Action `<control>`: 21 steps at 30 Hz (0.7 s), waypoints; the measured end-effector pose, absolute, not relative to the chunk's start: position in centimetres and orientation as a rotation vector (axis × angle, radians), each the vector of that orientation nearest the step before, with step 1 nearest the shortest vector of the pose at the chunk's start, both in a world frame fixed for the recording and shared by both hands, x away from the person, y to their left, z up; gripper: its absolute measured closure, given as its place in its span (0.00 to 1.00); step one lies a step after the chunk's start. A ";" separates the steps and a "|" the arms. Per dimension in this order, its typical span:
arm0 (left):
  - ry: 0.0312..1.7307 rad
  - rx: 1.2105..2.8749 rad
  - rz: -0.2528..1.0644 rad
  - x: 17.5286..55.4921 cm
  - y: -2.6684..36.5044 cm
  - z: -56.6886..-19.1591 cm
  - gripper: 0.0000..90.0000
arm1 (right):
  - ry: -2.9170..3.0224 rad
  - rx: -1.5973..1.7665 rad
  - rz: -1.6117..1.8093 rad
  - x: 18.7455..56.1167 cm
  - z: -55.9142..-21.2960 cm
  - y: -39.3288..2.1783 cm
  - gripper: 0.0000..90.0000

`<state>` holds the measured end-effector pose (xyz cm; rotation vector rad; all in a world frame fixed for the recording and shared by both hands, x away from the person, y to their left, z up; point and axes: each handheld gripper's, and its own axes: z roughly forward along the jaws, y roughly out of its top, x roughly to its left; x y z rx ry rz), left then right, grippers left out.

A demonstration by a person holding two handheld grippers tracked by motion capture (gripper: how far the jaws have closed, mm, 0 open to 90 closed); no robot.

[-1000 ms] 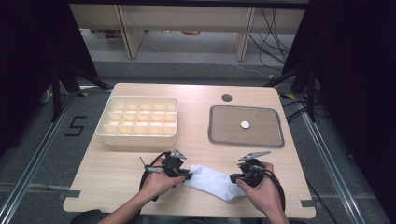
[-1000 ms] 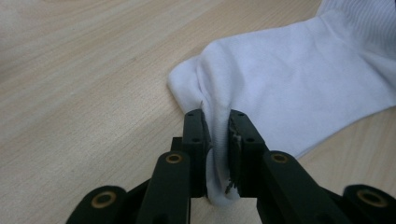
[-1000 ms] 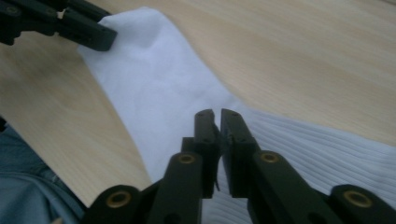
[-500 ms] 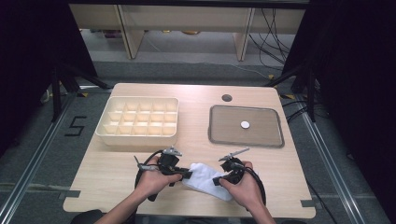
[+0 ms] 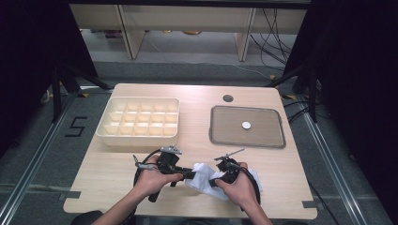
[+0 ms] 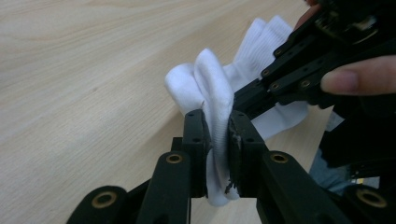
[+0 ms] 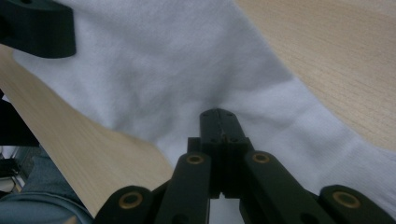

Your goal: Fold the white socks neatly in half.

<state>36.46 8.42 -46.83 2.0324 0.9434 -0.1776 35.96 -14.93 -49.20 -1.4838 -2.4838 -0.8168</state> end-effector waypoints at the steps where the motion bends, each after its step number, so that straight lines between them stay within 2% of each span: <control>1: 0.940 2.028 -0.177 36.5 8.4 -46.7 0.87 | -2.490 -1.476 -0.830 36.0 -49.3 -14.9 1.00; 21: 0.919 1.982 -0.171 37.1 8.2 -45.5 0.88 | -2.514 -1.451 -0.832 35.7 -49.3 -13.3 1.00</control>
